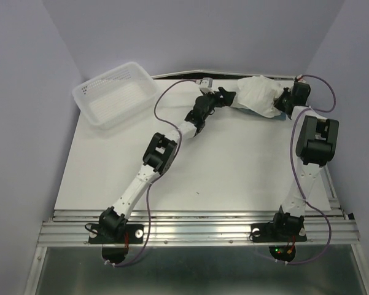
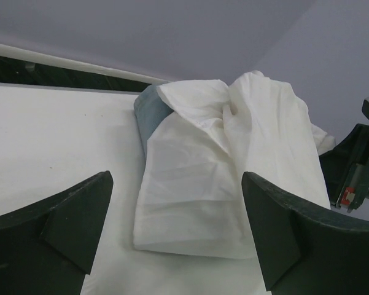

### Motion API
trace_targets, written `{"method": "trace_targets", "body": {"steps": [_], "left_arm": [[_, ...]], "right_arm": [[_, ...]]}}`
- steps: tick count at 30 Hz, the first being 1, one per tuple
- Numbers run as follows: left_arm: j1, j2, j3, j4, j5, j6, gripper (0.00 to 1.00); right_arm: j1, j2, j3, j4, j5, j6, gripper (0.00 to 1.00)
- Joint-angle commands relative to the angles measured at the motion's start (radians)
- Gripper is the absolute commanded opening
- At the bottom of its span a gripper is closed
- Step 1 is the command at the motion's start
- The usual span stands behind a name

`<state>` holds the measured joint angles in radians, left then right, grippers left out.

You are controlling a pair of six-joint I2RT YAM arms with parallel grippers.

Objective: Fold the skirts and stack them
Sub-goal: Neatly place the folded skirt to the corner

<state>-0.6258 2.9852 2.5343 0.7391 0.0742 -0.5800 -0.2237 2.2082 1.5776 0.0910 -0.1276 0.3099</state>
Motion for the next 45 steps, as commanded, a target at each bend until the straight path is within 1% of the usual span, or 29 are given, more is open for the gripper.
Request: {"method": "trace_targets", "body": {"steps": [1, 3, 4, 6, 7, 8, 9, 10, 11, 12, 13, 14, 15, 16, 18, 19, 22, 24, 25, 26, 28, 30, 31, 33, 34, 36, 37, 40, 45], "left_arm": [[0.006, -0.176, -0.128, 0.180, 0.025, 0.000, 0.99], [0.012, -0.216, -0.169, 0.157, 0.058, -0.006, 0.99], [0.015, -0.276, -0.207, 0.160, 0.070, -0.011, 0.99], [0.031, -0.389, -0.349, 0.178, 0.102, -0.008, 0.99], [0.037, -0.426, -0.399, 0.177, 0.110, 0.000, 0.99], [0.041, -0.465, -0.484, 0.174, 0.131, 0.008, 0.99], [0.055, -0.500, -0.521, 0.154, 0.142, 0.015, 0.99], [0.061, -0.569, -0.587, 0.138, 0.156, 0.022, 0.99], [0.069, -0.609, -0.624, 0.126, 0.183, 0.034, 0.99], [0.081, -0.687, -0.690, 0.094, 0.197, 0.069, 0.99], [0.086, -0.724, -0.690, 0.074, 0.197, 0.097, 0.99], [0.087, -0.765, -0.748, 0.051, 0.205, 0.126, 0.99], [0.090, -0.799, -0.770, 0.017, 0.207, 0.156, 0.99], [0.092, -0.836, -0.784, -0.079, 0.211, 0.190, 0.99], [0.094, -0.931, -0.805, -0.195, 0.213, 0.310, 0.99], [0.097, -0.995, -0.810, -0.319, 0.202, 0.377, 0.99], [0.107, -1.112, -0.796, -0.562, 0.182, 0.451, 0.98], [0.152, -1.158, -0.775, -0.674, 0.158, 0.451, 0.98], [0.173, -1.176, -0.760, -0.789, 0.151, 0.444, 0.98], [0.201, -1.202, -0.729, -0.838, 0.150, 0.430, 0.99], [0.306, -1.230, -0.689, -0.982, 0.240, 0.414, 0.99], [0.371, -1.258, -0.698, -1.046, 0.259, 0.454, 0.99], [0.411, -1.297, -0.727, -1.096, 0.233, 0.513, 0.98], [0.442, -1.353, -0.793, -1.110, 0.181, 0.560, 0.98], [0.463, -1.418, -0.834, -1.110, 0.168, 0.607, 0.99], [0.477, -1.497, -0.977, -1.089, 0.147, 0.637, 0.98], [0.479, -1.579, -1.084, -1.057, 0.132, 0.673, 0.99], [0.477, -1.718, -1.260, -1.031, 0.131, 0.721, 0.99], [0.477, -1.859, -1.451, -1.041, 0.108, 0.746, 0.98]], "right_arm": [[-0.006, 0.005, 0.068, 0.075, -0.012, -0.026, 0.01], [-0.006, 0.008, 0.102, 0.040, -0.035, -0.037, 0.02], [-0.006, 0.008, 0.111, 0.030, -0.061, -0.046, 0.05], [-0.006, -0.007, 0.120, 0.020, -0.099, -0.069, 0.19], [-0.006, -0.015, 0.125, 0.013, -0.104, -0.078, 0.32], [-0.006, -0.021, 0.133, 0.003, -0.104, -0.086, 0.40], [-0.006, -0.030, 0.145, -0.022, -0.103, -0.106, 0.48], [-0.006, -0.036, 0.165, -0.033, -0.089, -0.118, 0.67], [-0.006, -0.057, 0.170, -0.037, -0.083, -0.136, 0.74], [-0.006, -0.070, 0.174, -0.042, -0.064, -0.144, 0.85], [-0.006, -0.083, 0.174, -0.043, -0.052, -0.155, 0.85], [-0.006, -0.097, 0.177, -0.045, -0.046, -0.176, 0.94], [-0.015, -0.110, 0.180, -0.048, -0.041, -0.186, 0.97], [-0.016, -0.137, 0.183, -0.057, -0.038, -0.195, 0.98], [-0.016, -0.171, 0.183, -0.069, -0.052, -0.213, 1.00], [-0.016, -0.206, 0.182, -0.079, -0.069, -0.212, 1.00], [-0.016, -0.280, 0.190, -0.152, -0.115, -0.215, 1.00], [-0.016, -0.321, 0.193, -0.192, -0.141, -0.242, 1.00], [-0.016, -0.343, 0.188, -0.238, -0.156, -0.256, 1.00], [-0.016, -0.367, 0.182, -0.256, -0.176, -0.261, 1.00], [-0.016, -0.445, 0.142, -0.321, -0.228, -0.296, 1.00], [-0.016, -0.531, 0.105, -0.381, -0.294, -0.342, 1.00], [-0.016, -0.562, 0.051, -0.433, -0.357, -0.351, 1.00], [-0.016, -0.628, -0.014, -0.485, -0.423, -0.359, 1.00], [-0.016, -0.689, -0.051, -0.531, -0.469, -0.361, 1.00], [-0.005, -0.751, -0.171, -0.565, -0.498, -0.368, 1.00], [0.007, -0.809, -0.245, -0.594, -0.515, -0.376, 1.00], [0.017, -0.899, -0.336, -0.648, -0.517, -0.422, 1.00], [0.017, -0.976, -0.448, -0.737, -0.498, -0.508, 1.00]]}}
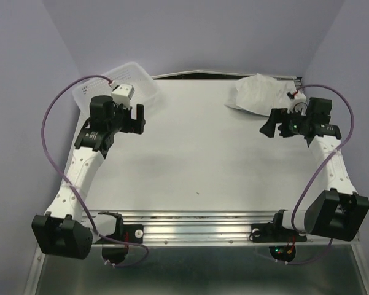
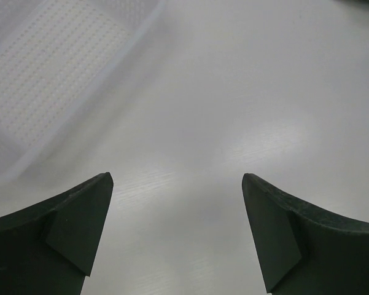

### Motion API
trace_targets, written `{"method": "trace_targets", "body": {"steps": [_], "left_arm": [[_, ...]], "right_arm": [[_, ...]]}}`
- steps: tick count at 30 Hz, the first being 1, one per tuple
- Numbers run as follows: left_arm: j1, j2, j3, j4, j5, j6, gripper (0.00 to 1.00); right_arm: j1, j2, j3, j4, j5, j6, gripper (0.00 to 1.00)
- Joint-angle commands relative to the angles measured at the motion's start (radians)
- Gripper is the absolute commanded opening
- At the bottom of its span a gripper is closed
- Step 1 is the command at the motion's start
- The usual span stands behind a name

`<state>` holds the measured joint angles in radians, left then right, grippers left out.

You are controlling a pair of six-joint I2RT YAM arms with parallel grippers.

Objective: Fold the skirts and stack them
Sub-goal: Neatly place the folded skirt to the corner

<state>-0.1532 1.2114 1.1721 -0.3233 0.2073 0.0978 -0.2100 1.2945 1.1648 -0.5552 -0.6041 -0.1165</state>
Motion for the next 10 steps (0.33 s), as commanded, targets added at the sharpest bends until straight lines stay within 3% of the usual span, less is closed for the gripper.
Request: {"method": "trace_targets", "body": {"steps": [1, 5, 10], "left_arm": [[0.004, -0.105, -0.118, 0.024, -0.029, 0.068, 0.99], [0.004, -0.193, -0.213, 0.035, -0.051, 0.068, 0.98], [0.004, -0.234, -0.229, 0.036, -0.063, 0.075, 0.99]], "right_arm": [[0.003, -0.076, -0.068, -0.098, -0.020, -0.083, 1.00], [0.003, -0.113, -0.117, -0.104, -0.042, -0.071, 1.00], [0.003, -0.142, -0.145, -0.098, -0.037, -0.066, 1.00]]}}
